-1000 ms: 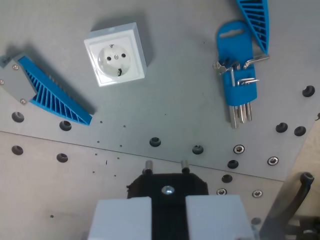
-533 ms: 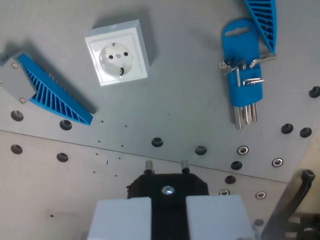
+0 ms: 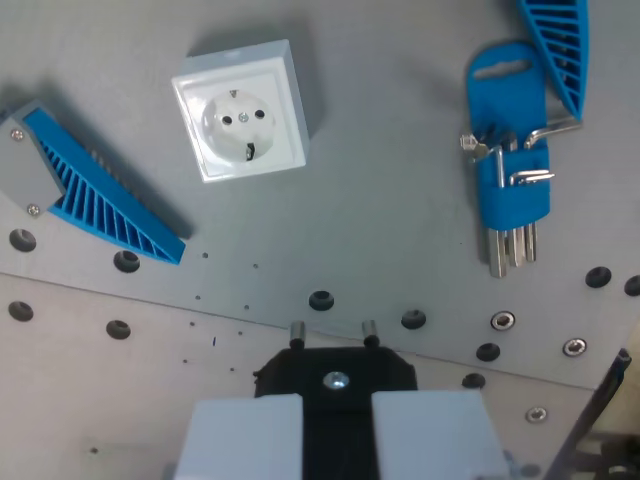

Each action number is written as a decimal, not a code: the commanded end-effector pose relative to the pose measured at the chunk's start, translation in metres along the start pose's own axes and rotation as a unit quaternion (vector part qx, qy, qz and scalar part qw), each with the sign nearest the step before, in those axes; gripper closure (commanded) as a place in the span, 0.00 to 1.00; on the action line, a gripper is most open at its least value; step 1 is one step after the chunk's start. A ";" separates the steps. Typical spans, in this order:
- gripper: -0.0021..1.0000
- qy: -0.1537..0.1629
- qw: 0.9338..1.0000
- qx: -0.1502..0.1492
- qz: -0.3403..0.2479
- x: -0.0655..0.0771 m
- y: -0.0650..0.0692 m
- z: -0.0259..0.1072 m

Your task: Move above the white socket

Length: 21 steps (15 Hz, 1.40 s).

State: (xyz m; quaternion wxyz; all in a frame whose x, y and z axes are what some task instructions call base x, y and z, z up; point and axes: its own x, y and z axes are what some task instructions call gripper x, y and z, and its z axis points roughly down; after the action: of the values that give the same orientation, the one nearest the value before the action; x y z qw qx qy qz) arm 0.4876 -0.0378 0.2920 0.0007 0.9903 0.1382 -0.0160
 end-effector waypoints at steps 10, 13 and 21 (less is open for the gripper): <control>1.00 0.041 0.998 0.003 -0.051 0.000 -0.017 0.060; 1.00 0.041 0.997 0.005 -0.059 0.000 -0.021 0.075; 1.00 0.043 0.997 0.009 -0.070 0.000 -0.032 0.115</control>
State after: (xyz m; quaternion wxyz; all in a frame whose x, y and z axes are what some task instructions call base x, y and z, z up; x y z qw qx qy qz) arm 0.4794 -0.0091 0.1833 0.0013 0.9830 0.1819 -0.0258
